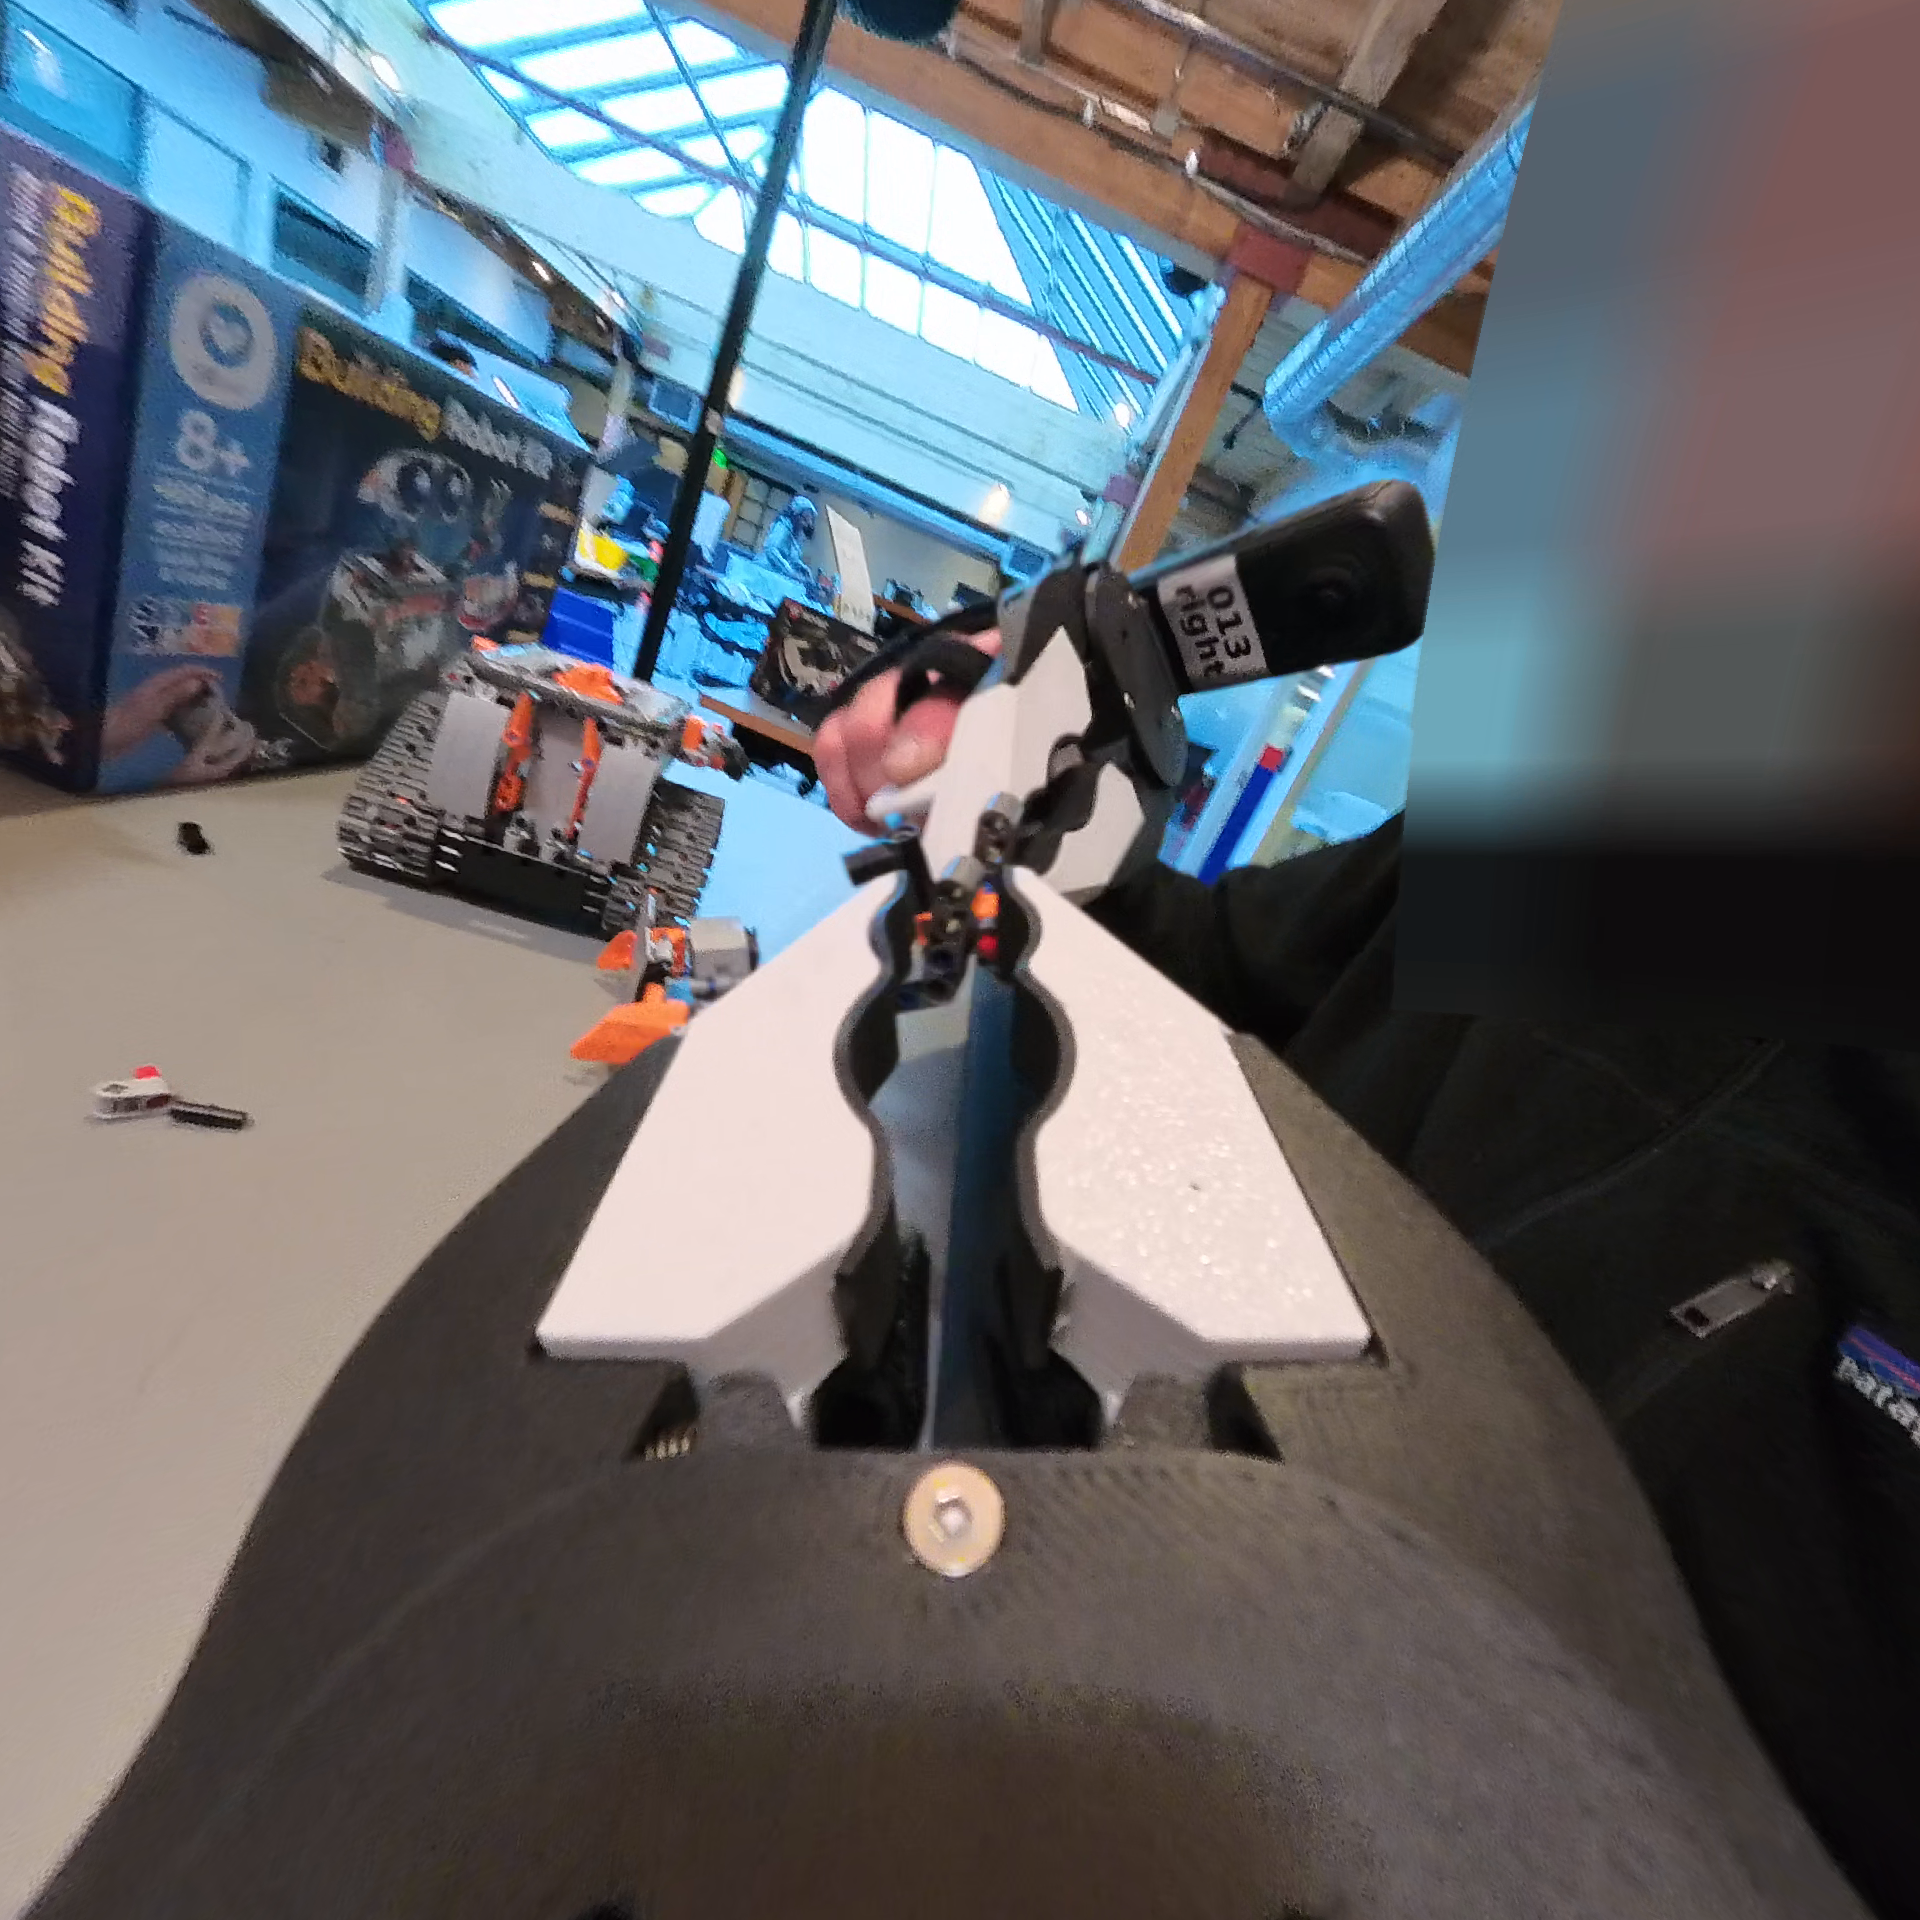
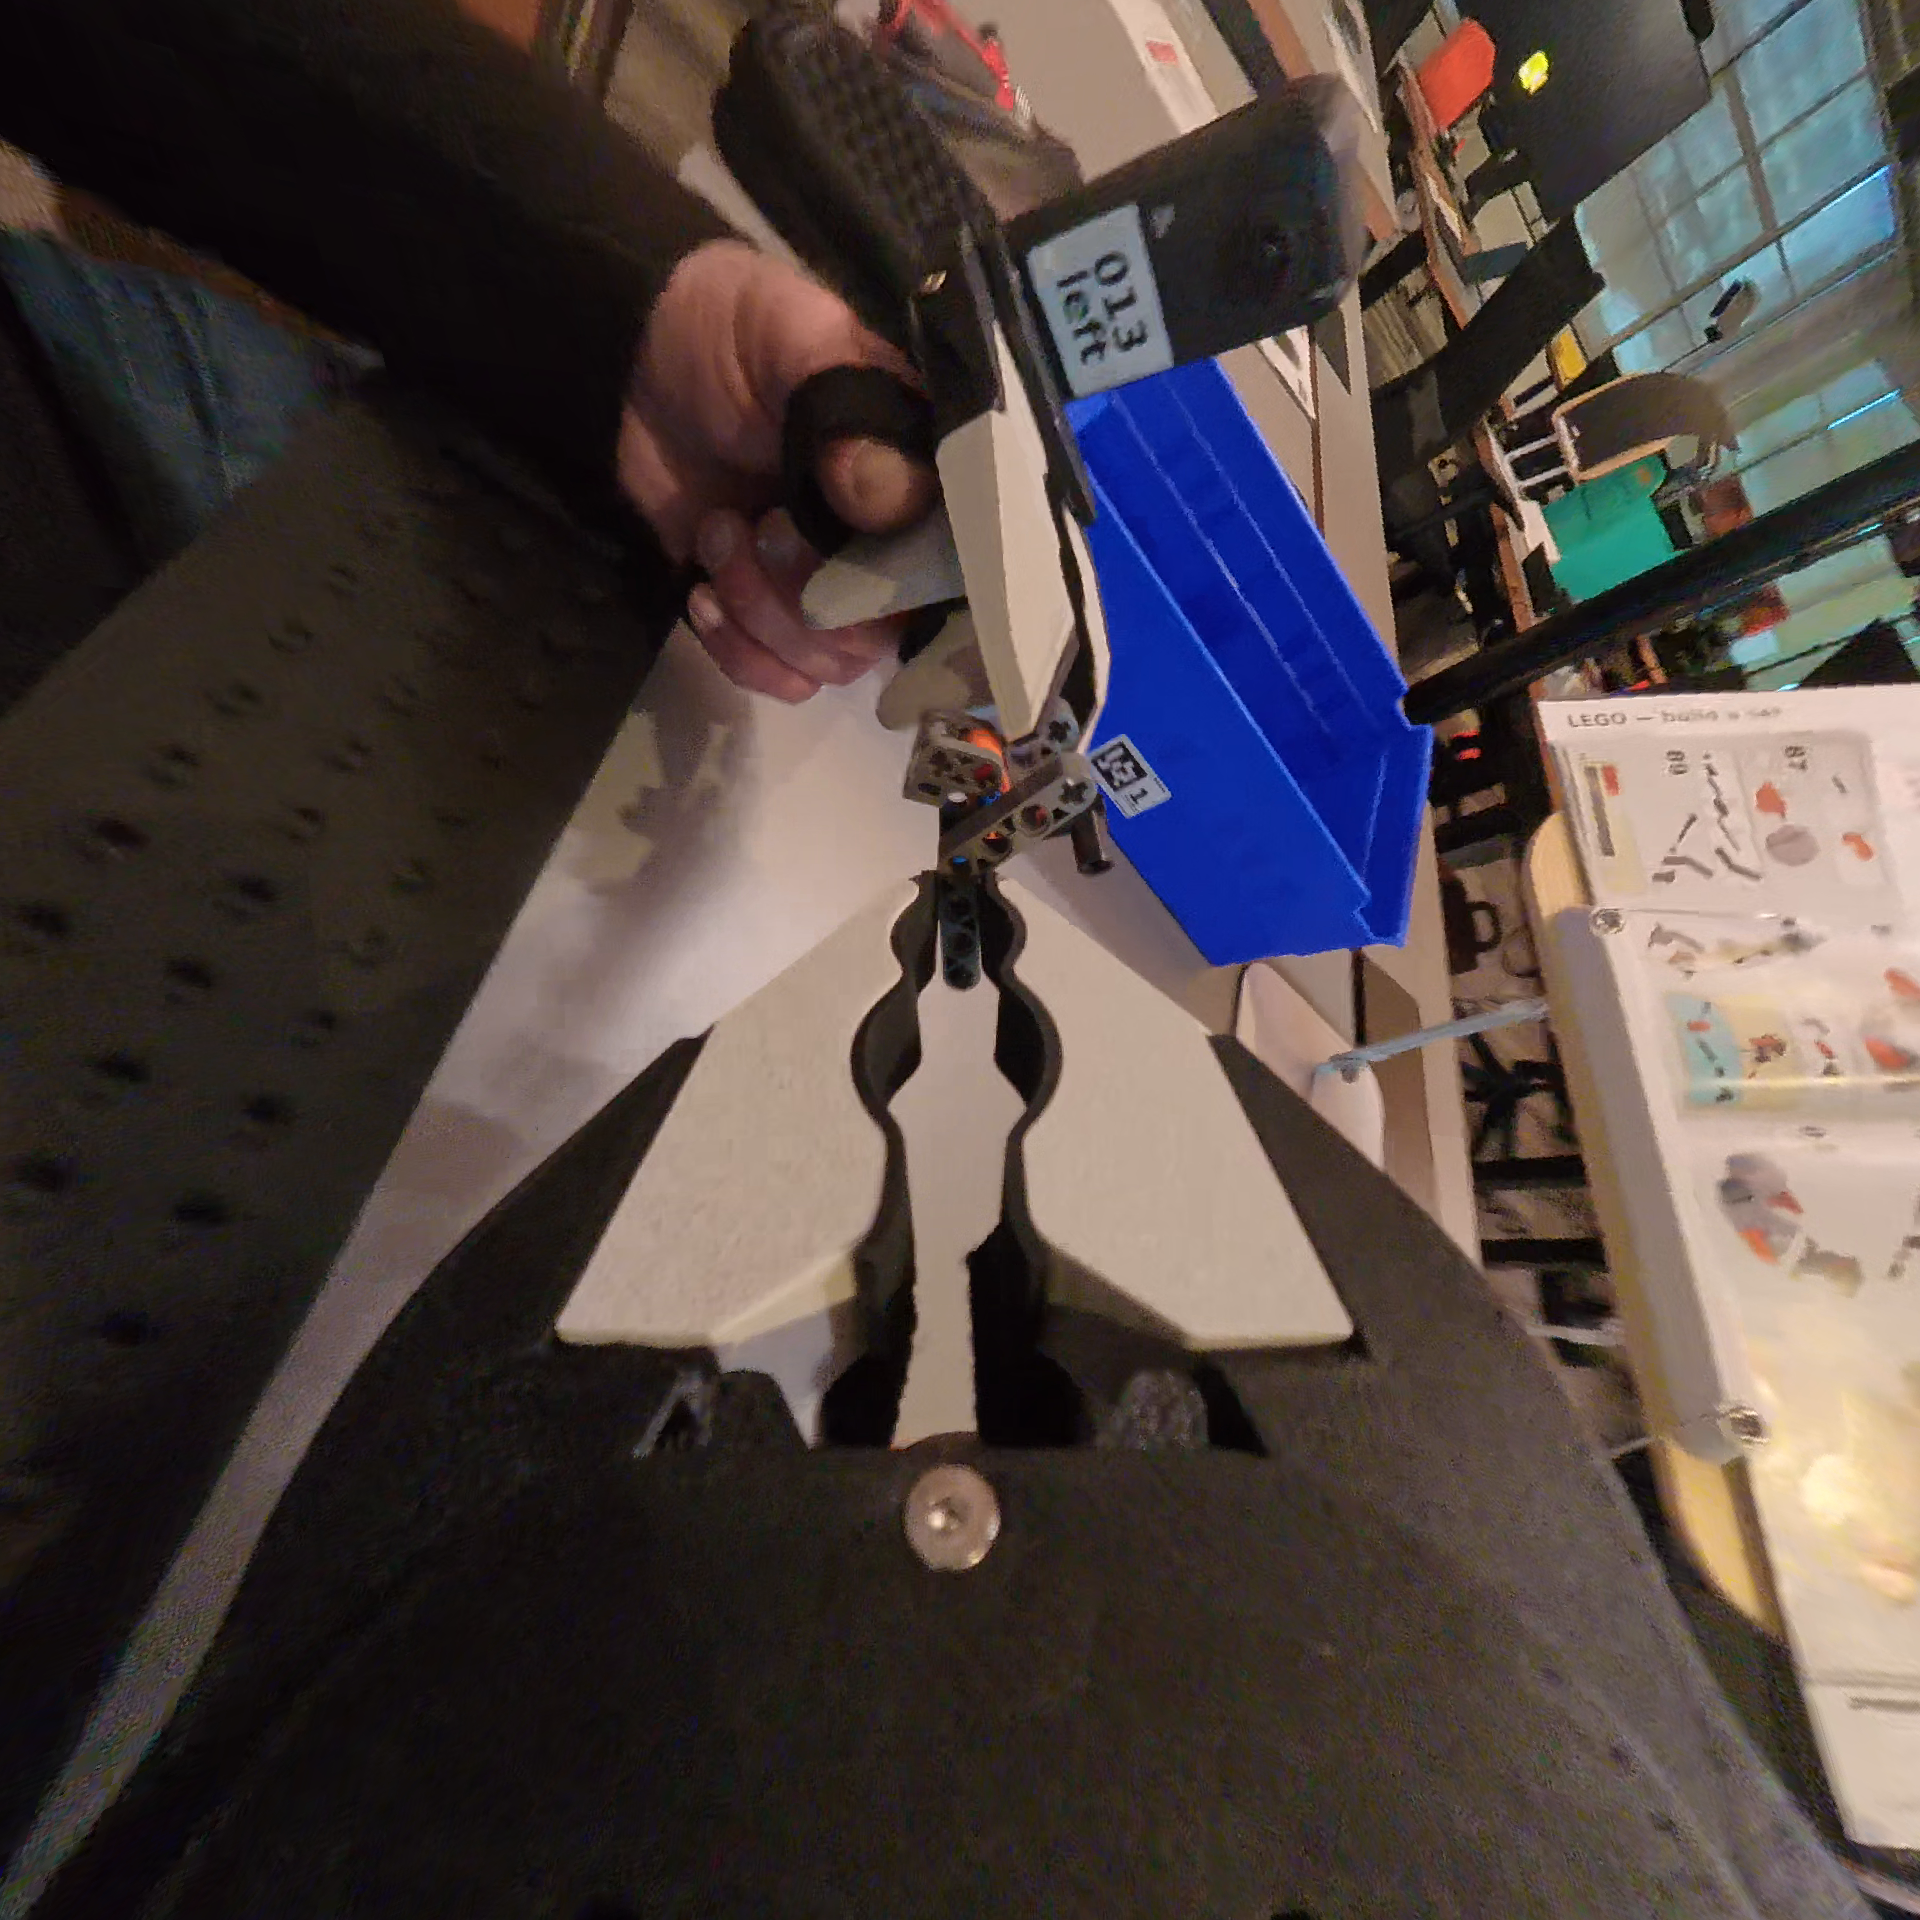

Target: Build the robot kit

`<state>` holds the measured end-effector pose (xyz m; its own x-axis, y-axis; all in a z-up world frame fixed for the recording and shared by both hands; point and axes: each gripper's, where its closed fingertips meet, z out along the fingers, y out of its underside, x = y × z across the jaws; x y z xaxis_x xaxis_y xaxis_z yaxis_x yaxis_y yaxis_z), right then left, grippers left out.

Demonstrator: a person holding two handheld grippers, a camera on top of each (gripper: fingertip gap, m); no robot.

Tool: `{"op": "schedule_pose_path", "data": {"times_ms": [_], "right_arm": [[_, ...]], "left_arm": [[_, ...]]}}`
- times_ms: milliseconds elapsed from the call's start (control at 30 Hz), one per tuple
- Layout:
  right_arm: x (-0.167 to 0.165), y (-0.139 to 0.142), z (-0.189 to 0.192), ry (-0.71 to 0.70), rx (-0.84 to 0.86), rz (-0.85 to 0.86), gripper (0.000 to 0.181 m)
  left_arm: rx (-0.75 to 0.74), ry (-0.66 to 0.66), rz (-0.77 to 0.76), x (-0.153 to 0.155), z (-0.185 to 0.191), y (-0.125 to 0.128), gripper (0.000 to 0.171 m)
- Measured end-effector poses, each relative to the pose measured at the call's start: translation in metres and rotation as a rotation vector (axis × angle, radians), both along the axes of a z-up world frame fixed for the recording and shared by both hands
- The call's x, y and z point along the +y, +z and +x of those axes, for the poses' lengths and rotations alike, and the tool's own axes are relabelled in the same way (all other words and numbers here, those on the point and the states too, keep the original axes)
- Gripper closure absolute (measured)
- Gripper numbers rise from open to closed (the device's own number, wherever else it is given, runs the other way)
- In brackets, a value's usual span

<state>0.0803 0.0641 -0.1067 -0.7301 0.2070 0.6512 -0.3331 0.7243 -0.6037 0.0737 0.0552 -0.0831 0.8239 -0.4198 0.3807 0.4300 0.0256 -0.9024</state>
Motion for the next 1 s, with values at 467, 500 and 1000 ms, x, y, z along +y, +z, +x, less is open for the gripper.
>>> {"op": "schedule_pose_path", "data": {"times_ms": [467, 500, 1000], "right_arm": [[0.000, -0.001, -0.006, 0.015, -0.386, -0.452, 0.176], [0.000, -0.001, -0.007, 0.017, -0.399, -0.471, 0.177], [-0.003, -0.004, -0.010, 0.037, -0.416, -0.531, 0.177]], "left_arm": [[0.297, 0.221, -0.090, 0.001, -0.008, -0.019, 0.165], [0.316, 0.235, -0.092, 0.001, -0.008, -0.019, 0.165], [0.336, 0.294, -0.072, 0.001, -0.009, -0.014, 0.165]]}}
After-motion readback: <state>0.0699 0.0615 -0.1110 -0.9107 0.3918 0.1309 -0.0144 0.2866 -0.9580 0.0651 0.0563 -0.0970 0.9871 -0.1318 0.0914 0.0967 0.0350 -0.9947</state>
